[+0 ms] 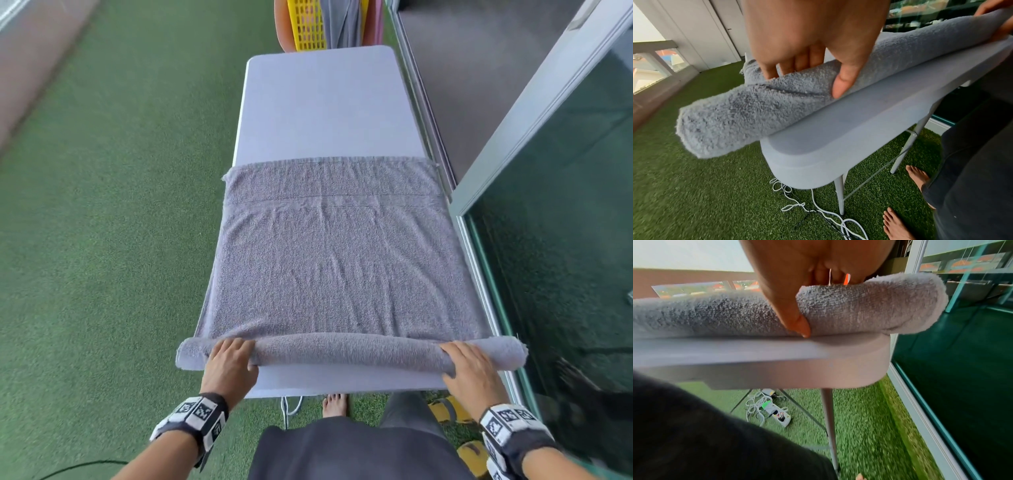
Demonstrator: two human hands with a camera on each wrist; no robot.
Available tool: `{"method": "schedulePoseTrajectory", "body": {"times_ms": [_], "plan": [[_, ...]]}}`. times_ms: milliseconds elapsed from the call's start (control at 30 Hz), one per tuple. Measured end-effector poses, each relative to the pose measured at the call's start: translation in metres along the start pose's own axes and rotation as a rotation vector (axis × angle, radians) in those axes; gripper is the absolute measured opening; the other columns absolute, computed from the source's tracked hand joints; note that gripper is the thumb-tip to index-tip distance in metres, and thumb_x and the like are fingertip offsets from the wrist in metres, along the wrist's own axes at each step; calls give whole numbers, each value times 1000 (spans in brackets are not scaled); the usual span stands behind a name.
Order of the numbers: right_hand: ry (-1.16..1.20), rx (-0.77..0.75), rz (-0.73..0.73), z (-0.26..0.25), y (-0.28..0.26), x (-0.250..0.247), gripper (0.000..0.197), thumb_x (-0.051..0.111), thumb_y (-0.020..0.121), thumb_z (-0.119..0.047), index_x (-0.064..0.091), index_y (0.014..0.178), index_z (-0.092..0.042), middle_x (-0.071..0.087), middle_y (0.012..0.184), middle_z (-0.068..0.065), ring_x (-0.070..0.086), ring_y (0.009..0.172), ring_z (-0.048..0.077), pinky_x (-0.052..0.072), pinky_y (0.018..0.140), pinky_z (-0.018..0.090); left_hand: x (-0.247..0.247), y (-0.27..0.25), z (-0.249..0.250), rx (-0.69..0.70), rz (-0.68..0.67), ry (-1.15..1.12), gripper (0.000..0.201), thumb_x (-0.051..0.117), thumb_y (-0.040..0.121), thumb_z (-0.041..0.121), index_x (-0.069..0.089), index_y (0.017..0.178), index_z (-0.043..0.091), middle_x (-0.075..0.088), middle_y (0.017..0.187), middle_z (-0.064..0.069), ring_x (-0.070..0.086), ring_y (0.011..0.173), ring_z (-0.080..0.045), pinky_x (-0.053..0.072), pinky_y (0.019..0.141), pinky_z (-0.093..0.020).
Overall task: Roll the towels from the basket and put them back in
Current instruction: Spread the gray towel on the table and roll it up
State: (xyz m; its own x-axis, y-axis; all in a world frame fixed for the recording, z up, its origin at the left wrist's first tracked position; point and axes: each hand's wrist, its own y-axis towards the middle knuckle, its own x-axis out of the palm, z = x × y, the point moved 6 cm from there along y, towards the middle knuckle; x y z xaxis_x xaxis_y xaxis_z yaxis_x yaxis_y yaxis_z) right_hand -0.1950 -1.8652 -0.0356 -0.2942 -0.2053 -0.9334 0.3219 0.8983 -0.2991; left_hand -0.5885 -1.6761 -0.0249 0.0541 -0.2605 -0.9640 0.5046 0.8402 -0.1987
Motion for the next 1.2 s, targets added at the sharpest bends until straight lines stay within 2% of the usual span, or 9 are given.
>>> {"method": "schedulePoseTrajectory", "body": {"times_ms": [200, 333, 467, 600, 733, 833, 900, 1033, 1200], "plan": [[-78, 22, -40, -3, 31, -29, 47, 43, 94, -34, 44, 141, -28, 39, 148, -9, 38, 133, 12, 21, 115, 37, 7, -3, -8, -47, 72, 2, 52, 25, 85, 19, 52, 128, 7, 56, 126, -13, 52, 116, -28, 33, 107, -53], [-24, 7, 60, 2, 23, -18, 57, 35, 99, -48, 23, 149, -26, 22, 152, -13, 22, 144, 14, 6, 117, 40, 15, -13, -2, -44, 101, -31, 57, 42, 96, 32, 33, 145, 5, 32, 149, -10, 26, 140, -28, 1, 118, -37], [-71, 8, -54, 8, 9, -3, 74, 83, 63, -28, 52, 130, -30, 58, 131, -6, 44, 123, 14, 31, 106, 45, 21, -17, -3, 3, -56, -32, 63, 84, 64, 27, 61, 120, 10, 64, 121, -6, 60, 115, -28, 26, 112, -41], [-117, 53, -66, 6, 38, -31, 43, 58, 84, -32, 51, 126, -39, 52, 131, -17, 43, 123, 10, 22, 106, 40, -1, 9, -3, 10, 57, -51, 36, 66, 80, 25, 65, 114, 15, 65, 119, -2, 61, 109, -22, 41, 101, -44], [20, 60, 24, 8, 60, -45, 49, 34, 99, -45, 25, 147, -38, 25, 152, -19, 26, 141, 12, 9, 116, 45, 3, 26, -4, -86, 24, -114, 57, 25, 102, 37, 14, 149, 7, 8, 153, -4, 7, 145, -22, 2, 117, -40], [-90, 8, -118, 6, 46, -21, 66, 45, 93, -54, 15, 149, -35, 14, 149, -24, 15, 145, 9, 0, 117, 44, 17, 17, 1, 14, -70, -15, 72, 66, 84, 41, 39, 142, 7, 38, 147, -10, 35, 138, -28, 16, 114, -42], [-167, 19, -126, 7, 36, -14, 65, 64, 84, -38, 36, 143, -34, 37, 148, -15, 31, 139, 8, 5, 117, 42, 18, 11, 0, 11, -102, 9, 59, 81, 69, 29, 61, 122, 13, 63, 124, -6, 58, 118, -26, 32, 109, -42], [-136, 33, -107, 5, 54, -31, 45, 62, 82, -35, 54, 127, -37, 56, 131, -17, 48, 123, 7, 13, 115, 42, -5, 27, 2, 9, 48, 2, 34, 56, 83, 35, 66, 112, 21, 64, 119, 3, 56, 107, -18, 40, 97, -38], [-51, 41, -31, 1, 73, -48, 55, 33, 98, -52, 25, 149, -32, 22, 153, -19, 20, 144, 8, 1, 117, 43, -3, 39, 0, -56, 8, -40, 59, 35, 101, 36, 18, 150, 7, 13, 154, -5, 14, 145, -27, 4, 117, -41]]}}
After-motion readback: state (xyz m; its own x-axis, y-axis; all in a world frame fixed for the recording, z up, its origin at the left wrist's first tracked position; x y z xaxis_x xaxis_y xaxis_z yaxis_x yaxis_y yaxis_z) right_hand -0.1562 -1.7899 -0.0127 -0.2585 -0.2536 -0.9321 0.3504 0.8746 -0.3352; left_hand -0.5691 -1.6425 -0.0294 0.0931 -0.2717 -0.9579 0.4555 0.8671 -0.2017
